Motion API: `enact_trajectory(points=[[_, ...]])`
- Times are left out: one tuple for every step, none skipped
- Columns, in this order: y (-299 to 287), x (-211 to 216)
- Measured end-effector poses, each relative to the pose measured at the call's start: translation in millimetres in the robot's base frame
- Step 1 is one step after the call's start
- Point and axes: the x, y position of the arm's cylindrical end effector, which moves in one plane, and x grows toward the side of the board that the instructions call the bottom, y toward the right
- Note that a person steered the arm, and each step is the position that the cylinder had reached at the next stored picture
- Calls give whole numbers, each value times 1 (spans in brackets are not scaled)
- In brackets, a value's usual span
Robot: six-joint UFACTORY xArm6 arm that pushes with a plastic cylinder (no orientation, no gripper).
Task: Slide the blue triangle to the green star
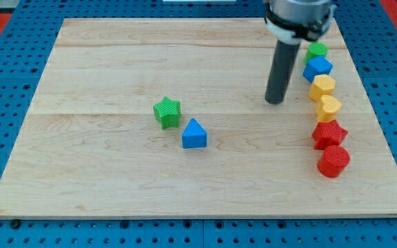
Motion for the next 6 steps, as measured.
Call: enact_trajectory(points=[[-2,62],[-36,96],[-76,109],[-108,94],[-138,73],[-169,52]])
